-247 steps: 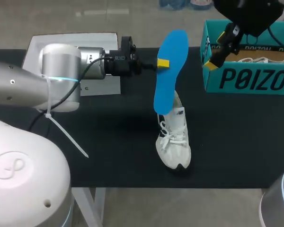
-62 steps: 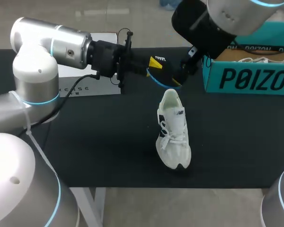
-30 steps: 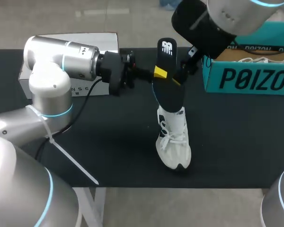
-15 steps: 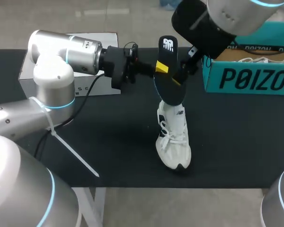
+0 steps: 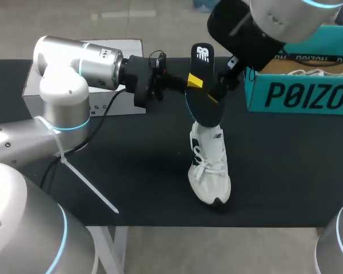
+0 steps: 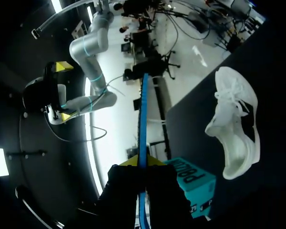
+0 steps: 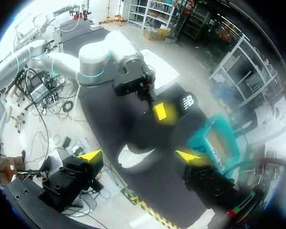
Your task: Take the shoe out of the shoebox, open the shoe tongue, remove and reinsert the insole, then place the shoe into the shoebox
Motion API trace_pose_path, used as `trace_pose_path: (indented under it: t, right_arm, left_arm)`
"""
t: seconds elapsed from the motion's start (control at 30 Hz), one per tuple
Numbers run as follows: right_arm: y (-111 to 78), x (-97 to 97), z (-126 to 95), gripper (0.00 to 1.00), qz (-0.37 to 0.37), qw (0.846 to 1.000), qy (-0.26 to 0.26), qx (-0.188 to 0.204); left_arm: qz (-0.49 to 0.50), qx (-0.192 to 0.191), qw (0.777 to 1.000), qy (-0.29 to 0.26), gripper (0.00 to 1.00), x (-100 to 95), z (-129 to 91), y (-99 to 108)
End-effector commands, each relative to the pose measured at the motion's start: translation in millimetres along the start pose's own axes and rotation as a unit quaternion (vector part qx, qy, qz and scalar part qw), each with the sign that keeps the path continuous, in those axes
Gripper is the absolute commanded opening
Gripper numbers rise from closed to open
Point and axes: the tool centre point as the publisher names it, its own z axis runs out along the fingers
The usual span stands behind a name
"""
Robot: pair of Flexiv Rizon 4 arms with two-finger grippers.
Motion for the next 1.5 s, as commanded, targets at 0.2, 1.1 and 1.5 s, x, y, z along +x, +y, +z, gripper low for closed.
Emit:
trace_pose_path:
  t: [0.2,1.1,1.5]
  right_arm:
    - [-11.8,-28.0,17,1.0,0.111,0.977,0.173,-0.059]
    - [-11.1,-41.6,77,1.0,0.236,0.89,0.346,-0.181]
    - [0.2,-59.5,100,1.0,0.236,0.891,0.342,-0.183]
  left_arm:
    - [0.001,0.0,1.0,0.0,0.0,0.3,1,0]
    - [0.001,0.0,1.0,0.0,0.0,0.3,1,0]
    - [0.001,0.0,1.0,0.0,0.0,0.3,1,0]
